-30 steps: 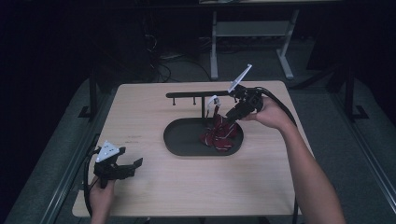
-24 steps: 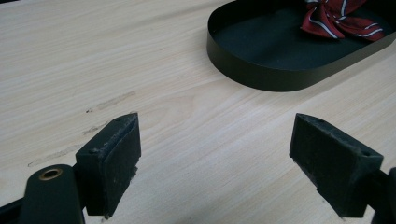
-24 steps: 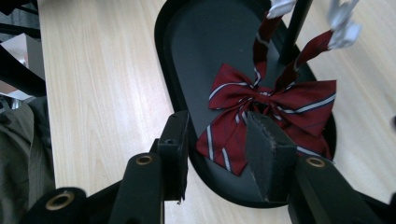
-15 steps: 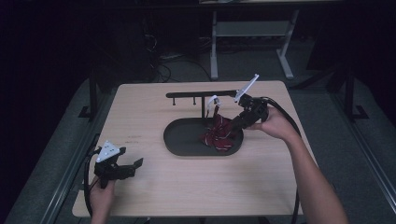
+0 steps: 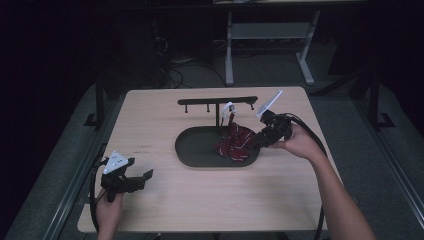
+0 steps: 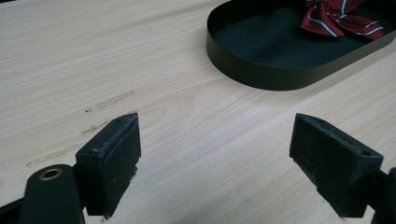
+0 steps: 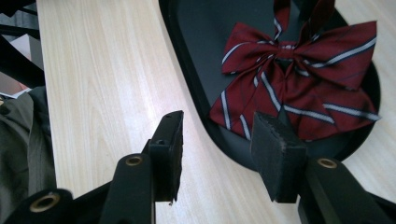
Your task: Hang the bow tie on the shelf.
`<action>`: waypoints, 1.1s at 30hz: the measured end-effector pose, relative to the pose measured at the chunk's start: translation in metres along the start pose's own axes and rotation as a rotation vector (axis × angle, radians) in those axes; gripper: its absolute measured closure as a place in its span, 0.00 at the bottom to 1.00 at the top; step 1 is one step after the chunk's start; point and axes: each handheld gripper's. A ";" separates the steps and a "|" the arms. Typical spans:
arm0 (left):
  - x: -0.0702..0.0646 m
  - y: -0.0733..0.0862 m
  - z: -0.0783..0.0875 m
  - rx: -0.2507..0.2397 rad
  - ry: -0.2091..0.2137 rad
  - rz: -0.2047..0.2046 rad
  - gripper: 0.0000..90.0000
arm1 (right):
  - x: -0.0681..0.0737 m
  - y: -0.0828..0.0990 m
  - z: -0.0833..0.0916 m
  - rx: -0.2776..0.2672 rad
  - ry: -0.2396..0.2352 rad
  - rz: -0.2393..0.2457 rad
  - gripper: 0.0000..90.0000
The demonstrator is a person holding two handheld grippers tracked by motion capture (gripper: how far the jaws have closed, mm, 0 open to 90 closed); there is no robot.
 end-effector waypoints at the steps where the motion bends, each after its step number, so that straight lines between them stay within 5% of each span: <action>1: 0.000 0.000 0.000 0.001 0.000 -0.001 0.18 | 0.000 0.002 0.000 -0.004 -0.002 -0.001 0.59; 33: -0.001 0.000 -0.001 0.005 -0.002 -0.010 0.18 | 0.033 0.068 -0.013 -0.011 -0.030 -0.021 0.58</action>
Point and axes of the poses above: each handheld gripper's, and its own axes: z roughly backward along the jaws, y roughly out of its underside, x roughly to its left, and after that the axes turned 11 degrees about y, right-handed
